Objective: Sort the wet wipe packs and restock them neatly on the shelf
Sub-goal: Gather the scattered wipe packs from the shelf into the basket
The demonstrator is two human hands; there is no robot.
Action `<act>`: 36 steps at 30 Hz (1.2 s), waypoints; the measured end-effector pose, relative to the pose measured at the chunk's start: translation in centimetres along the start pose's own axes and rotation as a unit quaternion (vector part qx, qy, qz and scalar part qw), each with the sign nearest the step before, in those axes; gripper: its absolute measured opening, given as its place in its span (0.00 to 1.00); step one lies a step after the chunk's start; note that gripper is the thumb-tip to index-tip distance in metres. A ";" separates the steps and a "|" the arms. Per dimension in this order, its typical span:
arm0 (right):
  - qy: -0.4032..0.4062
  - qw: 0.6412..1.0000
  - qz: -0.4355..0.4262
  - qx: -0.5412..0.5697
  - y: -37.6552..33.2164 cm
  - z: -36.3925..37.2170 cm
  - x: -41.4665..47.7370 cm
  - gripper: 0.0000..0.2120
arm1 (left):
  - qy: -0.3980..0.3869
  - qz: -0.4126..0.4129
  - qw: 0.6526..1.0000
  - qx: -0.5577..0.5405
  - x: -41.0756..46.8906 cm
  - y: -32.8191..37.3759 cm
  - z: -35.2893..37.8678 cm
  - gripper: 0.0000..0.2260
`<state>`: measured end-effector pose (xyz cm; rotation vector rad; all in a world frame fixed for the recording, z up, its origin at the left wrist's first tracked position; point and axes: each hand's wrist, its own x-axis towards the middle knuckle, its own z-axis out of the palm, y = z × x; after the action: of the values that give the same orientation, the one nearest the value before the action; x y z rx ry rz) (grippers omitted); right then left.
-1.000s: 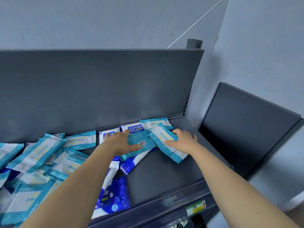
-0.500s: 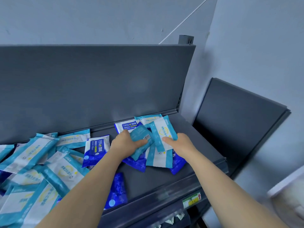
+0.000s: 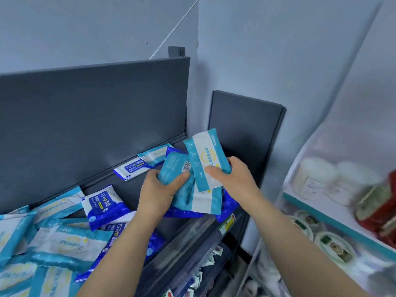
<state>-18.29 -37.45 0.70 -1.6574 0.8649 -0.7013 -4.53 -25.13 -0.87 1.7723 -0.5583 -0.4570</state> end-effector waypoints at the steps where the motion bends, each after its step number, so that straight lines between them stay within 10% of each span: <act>1: 0.028 1.000 0.000 0.000 -0.2 -0.5 -1.8 0.16 | -0.018 0.012 1.000 0.000 -1.1 0.5 -0.1 0.24; 11: 0.287 0.955 0.073 0.020 0.4 -6.0 -23.4 0.18 | -0.259 0.068 0.963 -0.033 -16.1 1.8 2.2 0.20; 23: 0.495 0.849 0.177 0.046 5.8 -17.3 -48.9 0.17 | -0.551 0.031 0.832 -0.052 -38.8 -0.3 13.2 0.16; 36: 0.401 0.845 0.329 0.130 22.2 -29.6 -62.5 0.13 | -0.547 -0.205 0.811 0.031 -56.9 -11.3 26.7 0.15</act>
<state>-81.38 -5.06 -14.86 -0.6785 1.7328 -0.9642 -64.29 -10.12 -17.55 1.5428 -0.9678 -1.8381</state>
